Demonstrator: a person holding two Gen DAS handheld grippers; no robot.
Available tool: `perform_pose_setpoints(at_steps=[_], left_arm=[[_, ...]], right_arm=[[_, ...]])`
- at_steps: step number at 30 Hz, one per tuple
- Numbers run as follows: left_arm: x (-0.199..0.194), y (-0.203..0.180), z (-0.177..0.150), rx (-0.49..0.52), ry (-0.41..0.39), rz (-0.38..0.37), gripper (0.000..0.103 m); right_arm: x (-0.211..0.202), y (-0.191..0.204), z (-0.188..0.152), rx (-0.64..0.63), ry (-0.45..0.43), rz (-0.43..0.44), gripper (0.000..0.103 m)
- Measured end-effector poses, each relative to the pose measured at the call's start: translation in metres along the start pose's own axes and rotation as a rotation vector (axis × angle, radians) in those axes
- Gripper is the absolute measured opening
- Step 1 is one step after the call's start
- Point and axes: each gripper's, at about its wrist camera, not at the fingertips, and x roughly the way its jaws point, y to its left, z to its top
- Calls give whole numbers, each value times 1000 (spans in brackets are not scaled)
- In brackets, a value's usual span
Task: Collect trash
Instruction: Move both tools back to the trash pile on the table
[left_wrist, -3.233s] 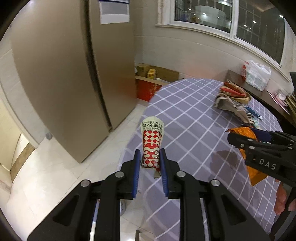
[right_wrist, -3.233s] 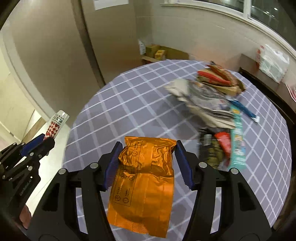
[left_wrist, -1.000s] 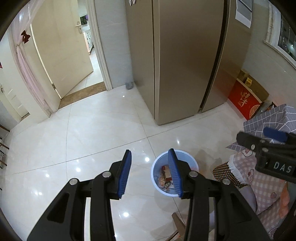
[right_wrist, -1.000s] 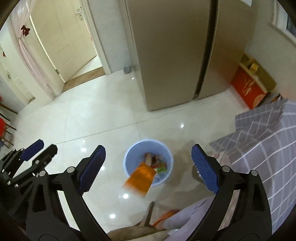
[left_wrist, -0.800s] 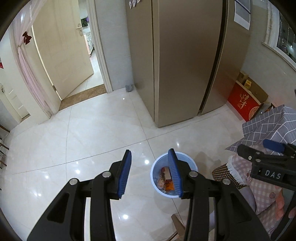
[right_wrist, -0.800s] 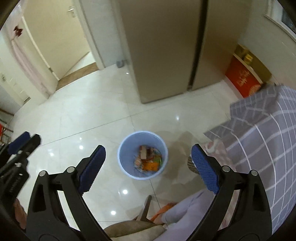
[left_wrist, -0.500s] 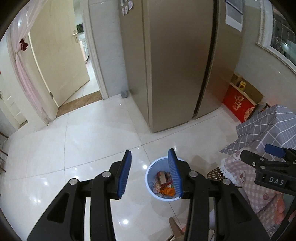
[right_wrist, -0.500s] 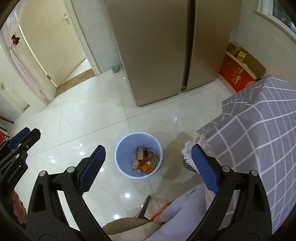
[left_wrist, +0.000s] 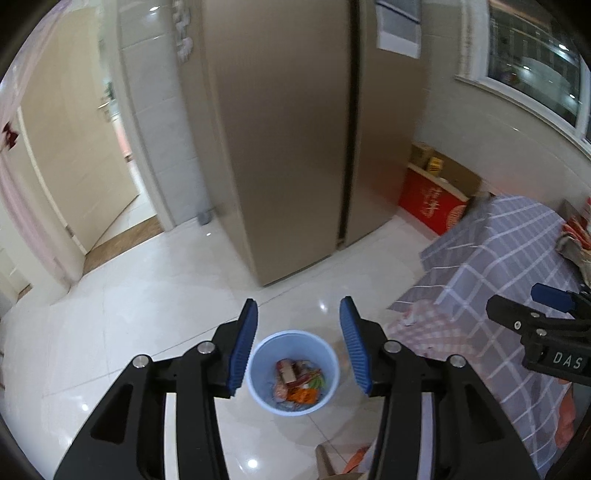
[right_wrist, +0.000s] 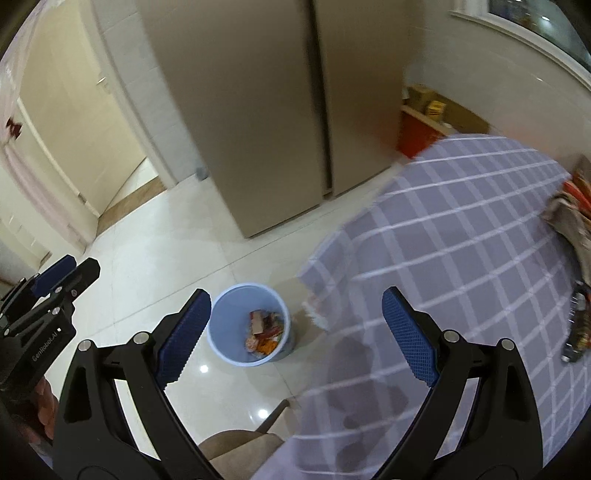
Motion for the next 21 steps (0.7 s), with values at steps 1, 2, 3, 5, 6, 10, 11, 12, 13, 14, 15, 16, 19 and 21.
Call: perform_pose_setpoints(at_steps=[1,2,3,5,6,10,11,12,13,14,15,16,19,21], left_arm=[[-1,-8,2,12,-4,-12,47],[-1,-20,4,26,-6,-28,47],[-2,-30,5,37,-10,-39,47],[-3,-47,7,63,-19,-65,47],[-4,-57,9,75,-23,-82,47],[-6,-97,15,119,-33,-144,47],[-8,-109,16,134,-34,-162,47],[-9,-122,17,150,-35,-179,47],[-10,-133,18,167,-36,-195,47],[-10,-143,18,179,-36,-207,47],[-11,-153,19,193,-36,-221,47],[-13,-164,19,206,-36,-238,47],[-17,-191,17,242,-35,-277,47],[-21,-213,17,270,-35,-309,47]], right_arm=[[-3,-8,0,10,-6,-9,92],[-9,-20,-1,32,-17,-27,92],[-13,-29,-2,47,-25,-40,92],[-24,-50,-4,80,-40,-67,92],[-28,-58,-5,89,-43,-78,92],[-43,-94,-10,144,-59,-136,92],[-47,-105,-11,166,-62,-150,92],[-52,-117,-12,184,-64,-163,92],[-53,-123,-11,195,-65,-172,92],[-57,-133,-13,214,-65,-190,92],[-61,-145,-15,237,-66,-208,92],[-66,-156,-19,253,-69,-218,92],[-77,-181,-23,291,-75,-252,92],[-87,-202,-29,319,-77,-280,92]])
